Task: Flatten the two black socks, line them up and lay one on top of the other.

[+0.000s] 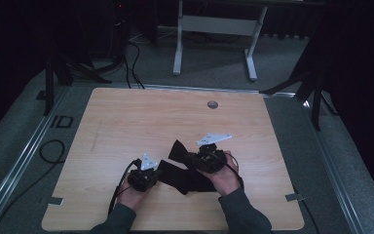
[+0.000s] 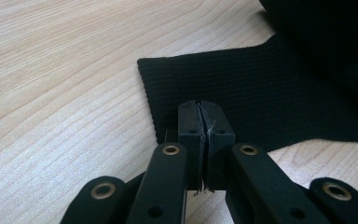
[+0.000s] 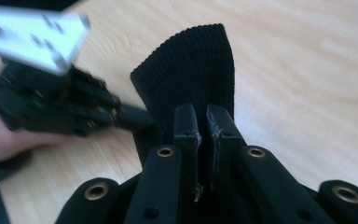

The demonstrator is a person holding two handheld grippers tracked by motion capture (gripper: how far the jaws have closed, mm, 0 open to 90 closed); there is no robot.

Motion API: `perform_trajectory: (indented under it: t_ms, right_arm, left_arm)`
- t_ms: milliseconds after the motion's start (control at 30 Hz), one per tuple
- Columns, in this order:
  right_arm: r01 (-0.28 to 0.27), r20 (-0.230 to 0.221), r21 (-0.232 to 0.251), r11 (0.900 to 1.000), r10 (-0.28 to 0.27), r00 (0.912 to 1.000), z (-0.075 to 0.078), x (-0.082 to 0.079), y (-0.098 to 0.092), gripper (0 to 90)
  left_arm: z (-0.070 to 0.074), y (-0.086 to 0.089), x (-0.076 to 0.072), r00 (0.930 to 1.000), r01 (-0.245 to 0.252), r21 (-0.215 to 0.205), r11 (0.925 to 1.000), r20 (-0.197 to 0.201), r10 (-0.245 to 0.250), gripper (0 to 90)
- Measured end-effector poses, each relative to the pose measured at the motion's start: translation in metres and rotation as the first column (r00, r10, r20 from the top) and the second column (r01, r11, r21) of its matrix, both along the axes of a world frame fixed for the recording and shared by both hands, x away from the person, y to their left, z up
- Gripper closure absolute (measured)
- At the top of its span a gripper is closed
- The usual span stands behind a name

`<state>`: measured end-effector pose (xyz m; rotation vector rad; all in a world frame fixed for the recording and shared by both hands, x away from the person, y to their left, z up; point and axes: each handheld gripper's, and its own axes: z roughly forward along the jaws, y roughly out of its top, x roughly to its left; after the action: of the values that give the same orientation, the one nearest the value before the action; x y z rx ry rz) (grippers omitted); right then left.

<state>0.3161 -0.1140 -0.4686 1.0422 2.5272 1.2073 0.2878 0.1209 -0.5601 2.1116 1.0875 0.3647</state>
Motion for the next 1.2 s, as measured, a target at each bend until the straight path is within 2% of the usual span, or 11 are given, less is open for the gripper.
perform_trajectory:
  t_ms: [133,200,367,433,533,667,800,833,1200]
  right_arm:
    - [0.008,-0.051,-0.01,1.0,-0.009,0.9986,-0.022,-0.002,0.01,83.8]
    - [0.016,-0.065,-0.031,0.999,-0.018,0.9977,-0.031,-0.002,0.016,83.8]
    - [0.005,-0.101,-0.058,0.998,-0.011,0.9948,-0.047,-0.002,0.028,83.8]
    - [0.007,-0.108,-0.061,0.998,-0.014,0.994,-0.05,-0.001,0.031,83.8]
    - [0.009,-0.116,-0.058,0.998,-0.016,0.9931,-0.051,0.0,0.033,83.8]
    - [0.007,-0.123,-0.061,0.998,-0.015,0.9923,-0.051,0.0,0.035,83.8]
    - [0.004,-0.126,-0.067,0.998,-0.012,0.992,-0.052,0.001,0.037,83.8]
    - [0.005,-0.127,-0.069,0.998,-0.013,0.9918,-0.053,0.001,0.038,83.8]
    - [-0.008,-0.171,-0.111,0.994,-0.011,0.9852,-0.069,0.002,0.053,83.5]
  left_arm:
    - [0.0,-0.001,-0.001,1.0,0.0,-0.005,1.0,0.001,0.0,87.9]
    - [0.0,-0.001,-0.001,1.0,0.002,-0.009,1.0,-0.002,-0.002,87.7]
    - [0.0,0.002,-0.001,0.9996,0.01,-0.046,0.9989,-0.026,-0.011,86.0]
    - [0.002,0.004,-0.001,0.9996,0.012,-0.05,0.9987,-0.026,-0.013,85.3]
    - [0.008,0.011,-0.003,0.9999,-0.016,-0.047,0.9988,-0.001,0.016,84.9]
    - [0.008,0.019,0.0,0.9987,-0.049,-0.025,0.9985,-0.012,0.048,85.7]
    - [0.005,0.018,0.001,0.9978,-0.061,-0.002,0.9981,-0.027,0.061,89.6]
    - [0.003,0.016,0.002,0.9971,-0.068,0.017,0.9976,-0.032,0.068,89.6]
    - [0.002,0.014,0.001,0.9969,-0.069,0.02,0.9974,-0.036,0.07,90.0]
